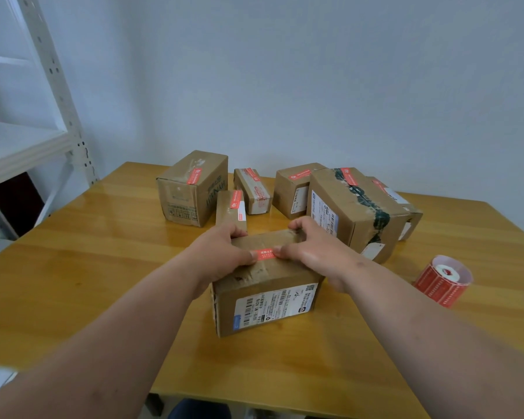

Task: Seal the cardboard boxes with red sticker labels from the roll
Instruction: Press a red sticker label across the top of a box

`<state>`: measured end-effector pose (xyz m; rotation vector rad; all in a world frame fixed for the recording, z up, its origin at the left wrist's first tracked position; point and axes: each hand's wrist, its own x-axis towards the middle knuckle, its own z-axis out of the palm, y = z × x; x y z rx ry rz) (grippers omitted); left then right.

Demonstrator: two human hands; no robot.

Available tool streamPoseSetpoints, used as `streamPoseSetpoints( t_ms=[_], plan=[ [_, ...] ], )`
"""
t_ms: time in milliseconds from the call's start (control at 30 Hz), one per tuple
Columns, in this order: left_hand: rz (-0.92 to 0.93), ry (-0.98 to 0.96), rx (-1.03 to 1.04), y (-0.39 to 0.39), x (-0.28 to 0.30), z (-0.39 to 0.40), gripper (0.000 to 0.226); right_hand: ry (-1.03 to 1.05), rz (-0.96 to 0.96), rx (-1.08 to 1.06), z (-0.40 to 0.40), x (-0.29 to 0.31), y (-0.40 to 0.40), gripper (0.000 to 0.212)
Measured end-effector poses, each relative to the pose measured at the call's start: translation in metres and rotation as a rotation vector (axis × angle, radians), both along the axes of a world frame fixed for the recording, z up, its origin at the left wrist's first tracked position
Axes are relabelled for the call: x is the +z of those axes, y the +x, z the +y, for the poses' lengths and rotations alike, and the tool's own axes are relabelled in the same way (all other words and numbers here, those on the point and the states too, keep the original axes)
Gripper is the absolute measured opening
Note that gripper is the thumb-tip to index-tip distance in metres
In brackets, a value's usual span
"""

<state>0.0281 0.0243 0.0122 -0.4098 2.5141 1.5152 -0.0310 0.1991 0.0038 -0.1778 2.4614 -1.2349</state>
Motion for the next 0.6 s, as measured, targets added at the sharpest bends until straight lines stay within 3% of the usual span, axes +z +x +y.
streamPoseSetpoints(
  t_ms=[267,333,400,467,600],
  plan=[
    [-0.037,0.210,-0.043,0.001,-0.003,-0.017,0.042,-0.195,-0.118,-0.036,0.009,0.000,0.001,0.048],
    [-0.022,0.201,-0.015,0.000,-0.003,-0.012,0.034,-0.152,-0.083,-0.051,0.002,0.001,0.003,0.045],
    [0.039,0.101,0.030,-0.002,-0.007,-0.002,0.026,-0.020,0.012,-0.049,-0.006,-0.002,0.001,0.063],
    [0.092,0.024,0.085,-0.002,-0.009,0.005,0.029,0.075,0.079,-0.058,-0.009,-0.005,-0.001,0.068],
    [0.050,0.114,0.059,0.000,-0.010,-0.004,0.028,-0.051,0.017,-0.071,-0.003,-0.003,-0.003,0.039]
  ],
)
